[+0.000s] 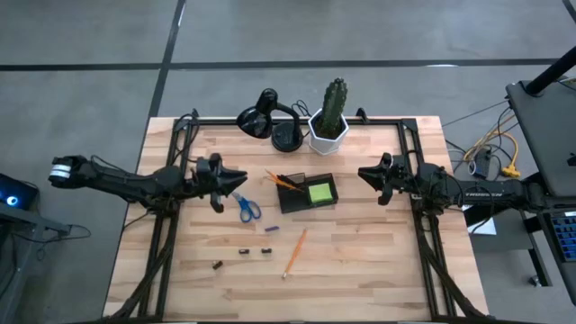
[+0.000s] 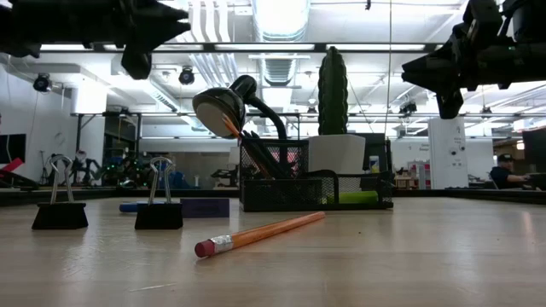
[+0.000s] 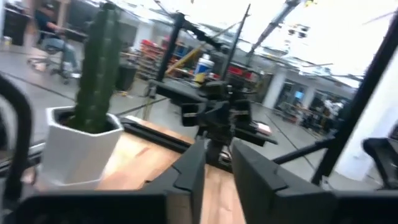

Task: Pick and place office supplies into organizer
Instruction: Put the black binder clip into the desk organizer

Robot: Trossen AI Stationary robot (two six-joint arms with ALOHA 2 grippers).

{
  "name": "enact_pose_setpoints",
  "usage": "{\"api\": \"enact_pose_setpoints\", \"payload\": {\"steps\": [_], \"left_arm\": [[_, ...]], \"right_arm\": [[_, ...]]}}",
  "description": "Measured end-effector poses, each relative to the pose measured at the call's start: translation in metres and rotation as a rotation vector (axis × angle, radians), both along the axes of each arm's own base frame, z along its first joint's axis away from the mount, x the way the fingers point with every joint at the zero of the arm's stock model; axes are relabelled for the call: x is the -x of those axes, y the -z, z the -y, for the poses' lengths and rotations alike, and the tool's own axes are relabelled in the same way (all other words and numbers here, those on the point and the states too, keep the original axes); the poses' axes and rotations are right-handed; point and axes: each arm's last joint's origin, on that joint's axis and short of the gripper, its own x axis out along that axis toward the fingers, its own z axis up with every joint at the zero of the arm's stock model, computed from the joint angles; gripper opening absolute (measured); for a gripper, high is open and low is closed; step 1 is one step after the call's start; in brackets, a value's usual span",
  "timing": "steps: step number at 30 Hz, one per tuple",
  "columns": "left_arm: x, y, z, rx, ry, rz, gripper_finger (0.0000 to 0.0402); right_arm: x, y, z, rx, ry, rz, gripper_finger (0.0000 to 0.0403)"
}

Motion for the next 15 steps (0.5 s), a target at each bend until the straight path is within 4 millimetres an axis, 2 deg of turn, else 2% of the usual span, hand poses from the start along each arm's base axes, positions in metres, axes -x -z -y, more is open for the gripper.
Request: {"api": "enact_pose_setpoints", "payload": {"steps": [4, 7, 9, 15], "left_arm": [[-0.008, -0.008, 0.003, -0.011, 0.096, 0.003, 0.0113], [-0.017, -0.016, 0.005, -0.018, 0.129, -0.04, 0.0125], [-0.024, -0.021, 0.007, -0.029, 0.167, -0.135, 0.0127], [-0.039, -0.034, 0.012, -0.061, 0.309, -0.565, 0.0127]], "right_arm": [[0.0, 0.0, 0.0, 0.0, 0.0, 0.0, 0.0063], [0.0, 0.0, 0.0, -0.005, 0.017, 0.001, 0.0063], [0.0, 0.0, 0.001, -0.035, 0.026, 0.009, 0.0063], [0.0, 0.0, 0.001, -0.048, 0.028, 0.013, 0.0063]]}}
